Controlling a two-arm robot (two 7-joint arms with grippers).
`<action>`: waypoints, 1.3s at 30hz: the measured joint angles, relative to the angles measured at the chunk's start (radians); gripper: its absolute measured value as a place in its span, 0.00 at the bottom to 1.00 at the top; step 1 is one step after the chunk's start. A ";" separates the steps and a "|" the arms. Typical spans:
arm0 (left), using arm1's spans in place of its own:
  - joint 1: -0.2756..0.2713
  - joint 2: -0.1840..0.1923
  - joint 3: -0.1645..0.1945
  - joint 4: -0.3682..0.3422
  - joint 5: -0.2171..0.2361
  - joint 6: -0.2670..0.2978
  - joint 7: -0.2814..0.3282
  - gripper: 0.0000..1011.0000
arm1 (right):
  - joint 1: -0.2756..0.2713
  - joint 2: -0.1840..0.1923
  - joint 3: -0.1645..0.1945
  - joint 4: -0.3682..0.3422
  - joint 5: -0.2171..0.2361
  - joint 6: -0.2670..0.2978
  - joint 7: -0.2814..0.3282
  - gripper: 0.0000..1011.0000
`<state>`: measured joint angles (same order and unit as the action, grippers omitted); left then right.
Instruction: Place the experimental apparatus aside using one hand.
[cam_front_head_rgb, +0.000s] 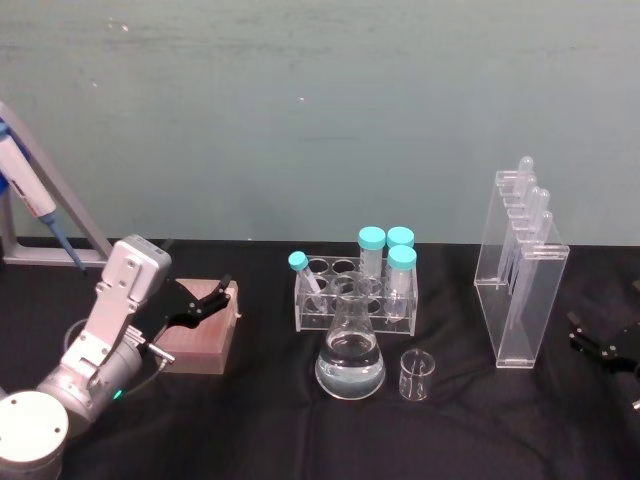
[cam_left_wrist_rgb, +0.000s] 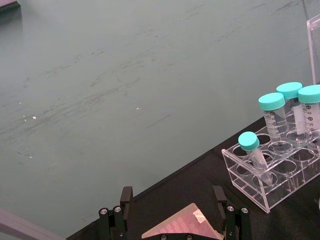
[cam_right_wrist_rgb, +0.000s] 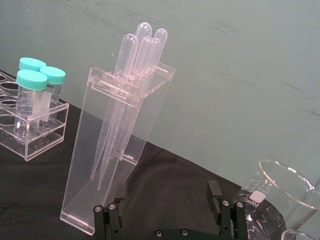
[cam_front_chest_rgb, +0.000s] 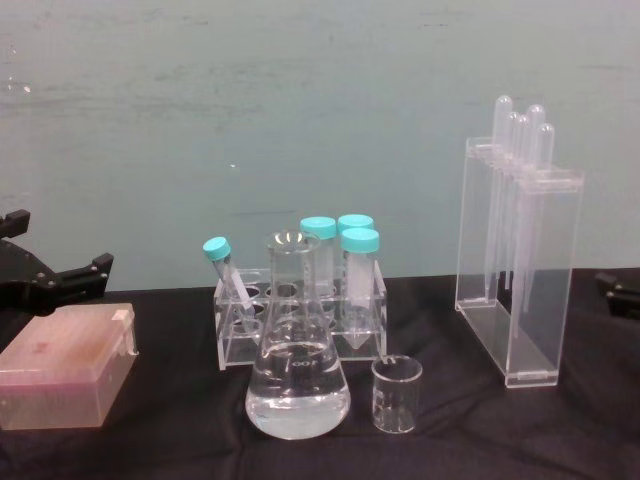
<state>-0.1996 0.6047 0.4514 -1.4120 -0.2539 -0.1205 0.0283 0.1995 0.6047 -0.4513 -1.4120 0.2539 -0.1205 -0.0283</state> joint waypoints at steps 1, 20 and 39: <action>0.000 0.000 0.000 0.000 0.000 0.000 0.000 0.99 | 0.000 0.000 0.000 0.000 0.000 0.000 0.000 0.99; 0.000 0.000 0.000 0.000 0.000 0.000 0.000 0.99 | -0.136 -0.015 0.095 -0.188 -0.037 0.024 -0.095 0.99; 0.000 0.000 0.000 0.000 0.000 0.000 0.000 0.99 | -0.199 -0.098 0.112 -0.287 -0.062 -0.026 -0.092 0.99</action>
<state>-0.1996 0.6047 0.4514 -1.4120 -0.2539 -0.1205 0.0283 0.0009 0.5066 -0.3391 -1.6987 0.1915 -0.1462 -0.1204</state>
